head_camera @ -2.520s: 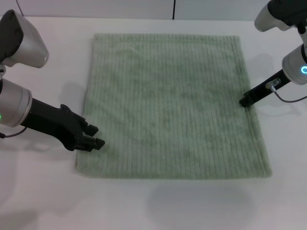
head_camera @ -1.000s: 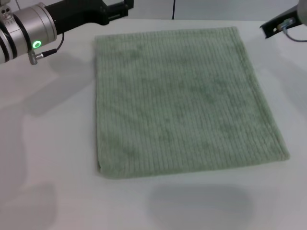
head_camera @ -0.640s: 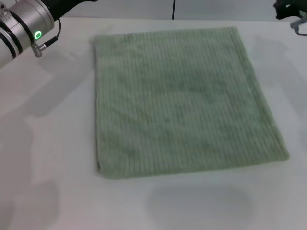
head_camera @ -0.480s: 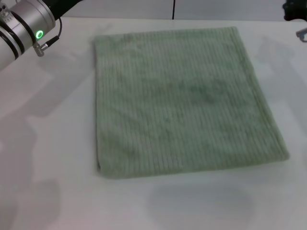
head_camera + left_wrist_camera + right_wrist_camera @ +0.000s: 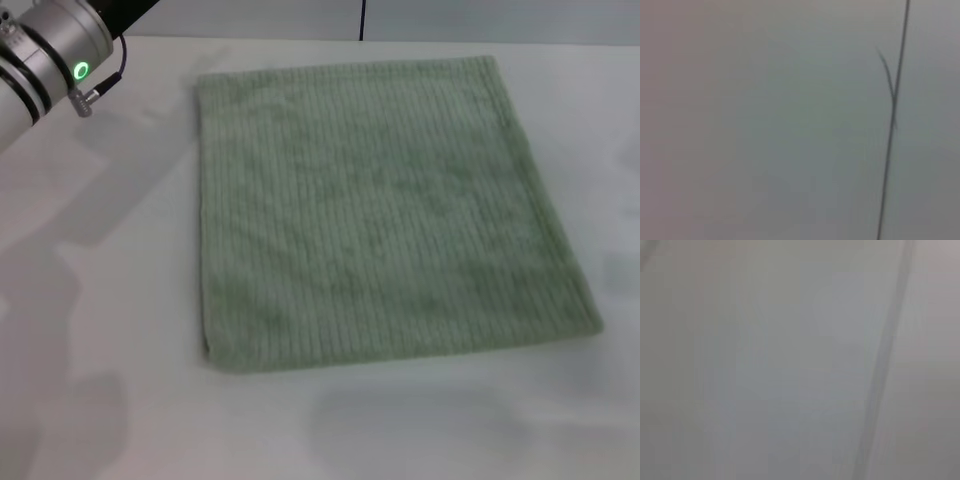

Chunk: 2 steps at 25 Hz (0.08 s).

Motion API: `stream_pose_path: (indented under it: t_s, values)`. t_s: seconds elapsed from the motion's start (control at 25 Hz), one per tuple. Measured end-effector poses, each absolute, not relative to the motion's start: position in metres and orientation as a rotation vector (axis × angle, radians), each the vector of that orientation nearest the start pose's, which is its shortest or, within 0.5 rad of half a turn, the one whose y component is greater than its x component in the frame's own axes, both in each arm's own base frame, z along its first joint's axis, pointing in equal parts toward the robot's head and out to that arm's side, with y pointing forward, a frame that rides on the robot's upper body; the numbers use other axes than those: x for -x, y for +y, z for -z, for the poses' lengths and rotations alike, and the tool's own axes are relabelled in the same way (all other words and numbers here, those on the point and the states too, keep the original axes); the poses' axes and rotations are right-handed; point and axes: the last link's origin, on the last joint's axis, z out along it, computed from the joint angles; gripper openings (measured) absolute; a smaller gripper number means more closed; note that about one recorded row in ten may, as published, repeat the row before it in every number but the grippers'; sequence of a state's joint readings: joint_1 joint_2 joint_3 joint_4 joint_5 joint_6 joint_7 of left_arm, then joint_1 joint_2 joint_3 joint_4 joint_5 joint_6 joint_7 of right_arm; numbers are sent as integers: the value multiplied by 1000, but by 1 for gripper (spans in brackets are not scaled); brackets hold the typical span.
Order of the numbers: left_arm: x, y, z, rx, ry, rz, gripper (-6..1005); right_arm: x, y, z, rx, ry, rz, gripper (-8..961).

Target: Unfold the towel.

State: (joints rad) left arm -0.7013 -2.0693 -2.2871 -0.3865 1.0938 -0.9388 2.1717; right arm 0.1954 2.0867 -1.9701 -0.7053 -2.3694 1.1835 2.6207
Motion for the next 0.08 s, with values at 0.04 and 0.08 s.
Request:
stream_pose_path:
  t_s: [0.04, 0.08]
  values:
    - [231, 441, -22, 1936, -607, 924, 793, -289, 316, -41, 1186, 197, -545, 8]
    - [234, 440, -23, 1905, -622, 937, 793, -308, 303, -51, 1070, 259, -556, 8]
